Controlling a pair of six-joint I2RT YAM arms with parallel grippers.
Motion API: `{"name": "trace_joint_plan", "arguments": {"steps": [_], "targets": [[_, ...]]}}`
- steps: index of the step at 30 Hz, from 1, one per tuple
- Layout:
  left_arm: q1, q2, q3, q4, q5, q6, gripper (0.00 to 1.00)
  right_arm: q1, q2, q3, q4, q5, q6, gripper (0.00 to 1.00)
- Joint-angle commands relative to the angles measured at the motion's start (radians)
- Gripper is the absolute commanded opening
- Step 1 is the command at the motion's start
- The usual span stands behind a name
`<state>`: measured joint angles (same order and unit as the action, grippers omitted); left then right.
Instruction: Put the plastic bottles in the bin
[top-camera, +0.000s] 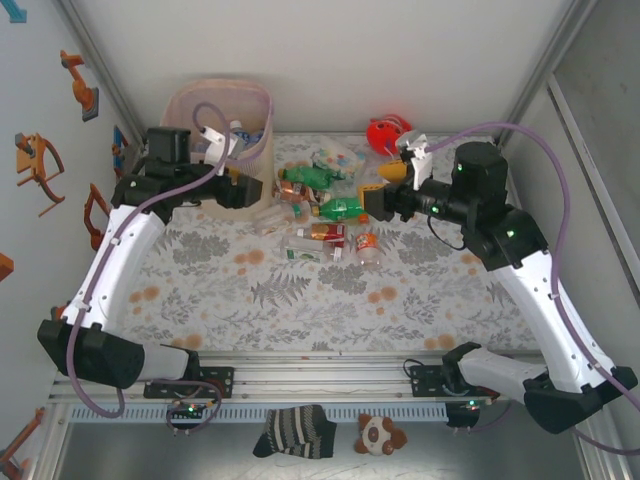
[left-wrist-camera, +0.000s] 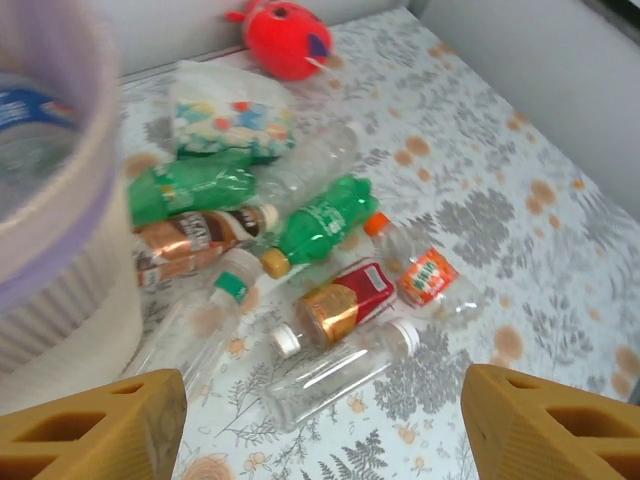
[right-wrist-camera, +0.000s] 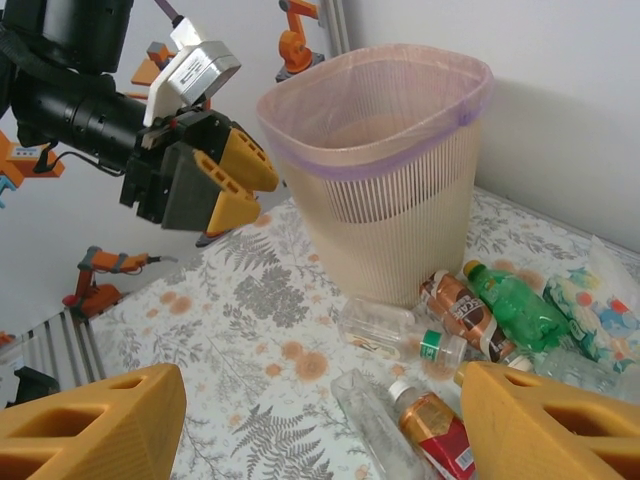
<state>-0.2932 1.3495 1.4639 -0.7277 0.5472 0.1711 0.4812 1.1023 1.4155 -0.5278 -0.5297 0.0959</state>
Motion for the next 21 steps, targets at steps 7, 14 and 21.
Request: {"name": "trace_joint_plan", "arguments": {"steps": [7,14,21], "targets": [[-0.205,0.155,0.036,-0.221,-0.15,0.549,0.72,0.007,-0.01,0.009,-0.009,0.028,-0.032,0.71],[-0.293,0.28,0.036,-0.212,-0.2,0.628,0.7,0.007,-0.029,0.016,-0.029,0.046,-0.044,0.72],[-0.357,0.418,0.046,-0.204,-0.334,0.704,0.7,0.007,-0.048,0.024,-0.04,0.054,-0.049,0.72]]}}
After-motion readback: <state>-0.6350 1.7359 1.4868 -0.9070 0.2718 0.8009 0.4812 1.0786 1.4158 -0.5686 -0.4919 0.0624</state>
